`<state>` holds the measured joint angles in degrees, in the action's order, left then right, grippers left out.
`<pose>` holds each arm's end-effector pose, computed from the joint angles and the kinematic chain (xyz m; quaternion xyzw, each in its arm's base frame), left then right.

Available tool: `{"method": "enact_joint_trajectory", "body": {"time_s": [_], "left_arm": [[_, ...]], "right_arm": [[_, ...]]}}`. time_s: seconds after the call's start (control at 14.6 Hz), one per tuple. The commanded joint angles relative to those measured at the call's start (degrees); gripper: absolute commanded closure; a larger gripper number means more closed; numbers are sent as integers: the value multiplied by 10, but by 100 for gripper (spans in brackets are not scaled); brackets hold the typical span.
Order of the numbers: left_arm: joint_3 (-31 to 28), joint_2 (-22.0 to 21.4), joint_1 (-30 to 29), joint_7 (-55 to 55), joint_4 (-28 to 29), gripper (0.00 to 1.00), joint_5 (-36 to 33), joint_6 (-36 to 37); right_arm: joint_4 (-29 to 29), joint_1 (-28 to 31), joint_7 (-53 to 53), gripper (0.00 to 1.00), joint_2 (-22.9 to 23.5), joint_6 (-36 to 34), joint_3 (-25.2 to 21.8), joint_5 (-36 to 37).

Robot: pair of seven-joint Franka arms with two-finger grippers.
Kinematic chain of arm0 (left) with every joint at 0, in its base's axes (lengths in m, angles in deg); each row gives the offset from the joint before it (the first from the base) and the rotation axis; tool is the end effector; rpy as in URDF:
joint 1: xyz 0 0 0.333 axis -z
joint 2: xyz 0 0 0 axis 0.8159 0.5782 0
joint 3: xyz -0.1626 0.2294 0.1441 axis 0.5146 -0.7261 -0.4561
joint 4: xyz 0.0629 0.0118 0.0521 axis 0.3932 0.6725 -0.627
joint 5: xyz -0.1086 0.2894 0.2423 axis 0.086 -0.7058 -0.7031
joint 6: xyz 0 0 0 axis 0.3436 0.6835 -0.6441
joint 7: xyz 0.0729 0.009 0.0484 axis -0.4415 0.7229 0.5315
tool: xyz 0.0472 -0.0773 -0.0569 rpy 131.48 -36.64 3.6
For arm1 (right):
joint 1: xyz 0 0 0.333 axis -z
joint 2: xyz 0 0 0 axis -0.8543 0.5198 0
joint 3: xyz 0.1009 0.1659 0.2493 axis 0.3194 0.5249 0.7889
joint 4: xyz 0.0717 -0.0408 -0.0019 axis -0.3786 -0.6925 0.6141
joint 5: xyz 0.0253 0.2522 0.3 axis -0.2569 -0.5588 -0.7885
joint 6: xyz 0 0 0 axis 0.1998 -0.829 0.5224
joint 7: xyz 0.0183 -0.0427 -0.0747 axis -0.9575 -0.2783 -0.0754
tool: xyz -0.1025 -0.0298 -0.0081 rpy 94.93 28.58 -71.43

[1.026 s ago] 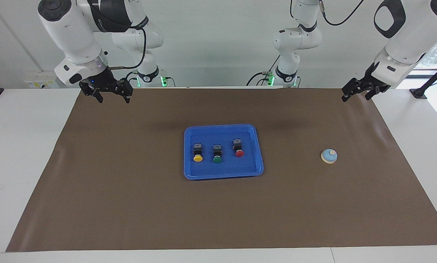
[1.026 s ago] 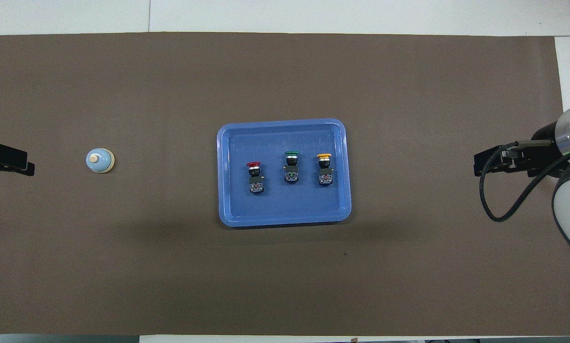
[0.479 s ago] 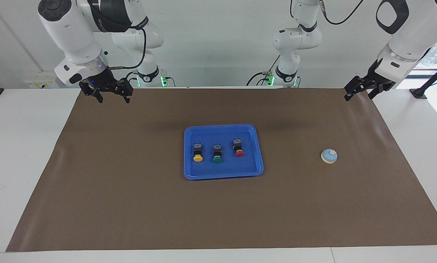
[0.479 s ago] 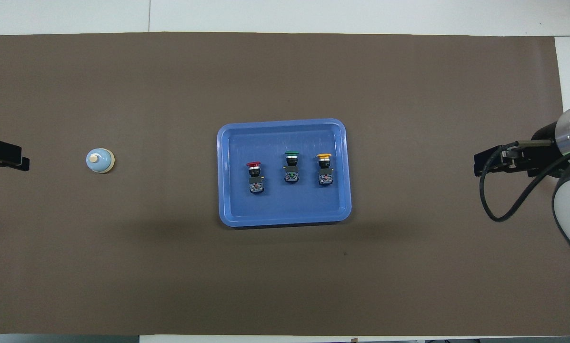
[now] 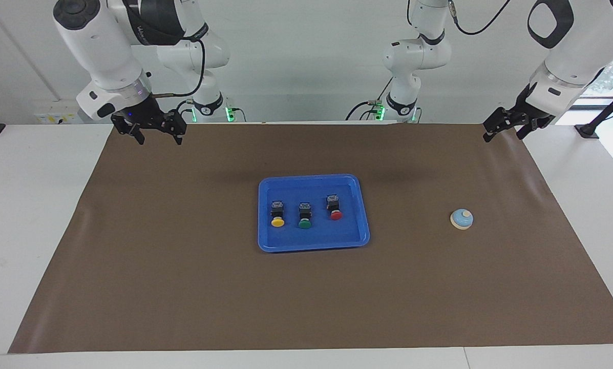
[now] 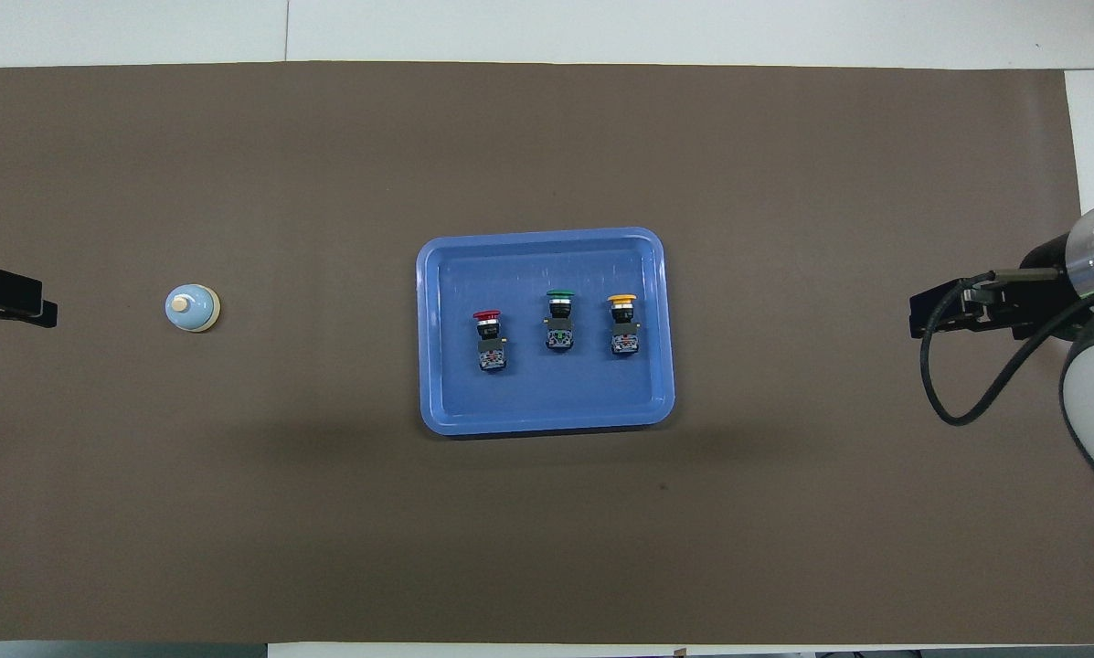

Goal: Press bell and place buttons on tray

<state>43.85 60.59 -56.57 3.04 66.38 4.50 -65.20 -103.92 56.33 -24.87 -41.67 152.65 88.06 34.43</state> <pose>0.5356 0.0240 0.6020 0.9990 0.0139 -0.0412 0.0143 0.5280 0.0243 0.5794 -0.9984 0.0209 0.0524 0.0015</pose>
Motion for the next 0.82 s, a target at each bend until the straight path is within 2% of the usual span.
{"method": "enact_joint_trajectory", "body": {"time_s": [0.0, 0.75], "left_arm": [[2, 10, -4, -2, -14, 0, -2, -1], [2, 19, -4, -2, -28, 0, -7, -10]], "right_arm": [[8, 9, -7, 0, 3, -9, 6, -4], [8, 9, -7, 0, 3, -9, 6, -4]]}}
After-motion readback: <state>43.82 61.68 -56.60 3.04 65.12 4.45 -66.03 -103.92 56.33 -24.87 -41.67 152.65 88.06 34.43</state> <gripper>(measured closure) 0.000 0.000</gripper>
